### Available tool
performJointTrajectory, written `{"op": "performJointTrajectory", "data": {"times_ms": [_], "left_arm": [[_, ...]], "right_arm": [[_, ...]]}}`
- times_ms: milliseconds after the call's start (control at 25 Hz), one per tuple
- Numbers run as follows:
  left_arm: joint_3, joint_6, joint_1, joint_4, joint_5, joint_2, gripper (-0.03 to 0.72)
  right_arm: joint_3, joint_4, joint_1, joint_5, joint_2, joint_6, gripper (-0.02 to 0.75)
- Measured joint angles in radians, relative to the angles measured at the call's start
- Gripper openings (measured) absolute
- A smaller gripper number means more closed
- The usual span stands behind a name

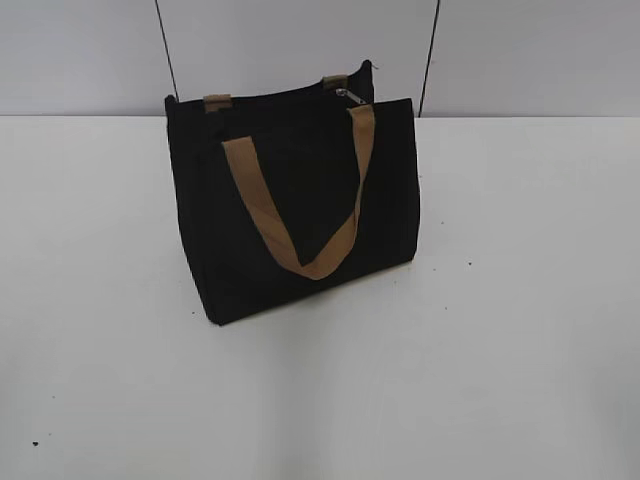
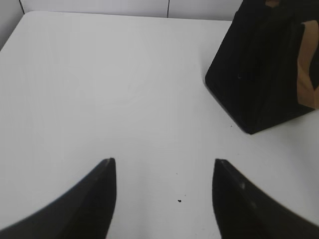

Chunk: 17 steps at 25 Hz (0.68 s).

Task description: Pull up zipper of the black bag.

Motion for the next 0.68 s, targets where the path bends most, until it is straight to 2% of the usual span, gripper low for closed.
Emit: {"op": "performJointTrajectory", "data": {"times_ms": [680], "left_arm": [[0.0,0.002,0.0,0.025,0.0,0.0,0.469]], "right_arm": [[0.0,0.003,0.0,0.0,0.0,0.0,0.44]]}}
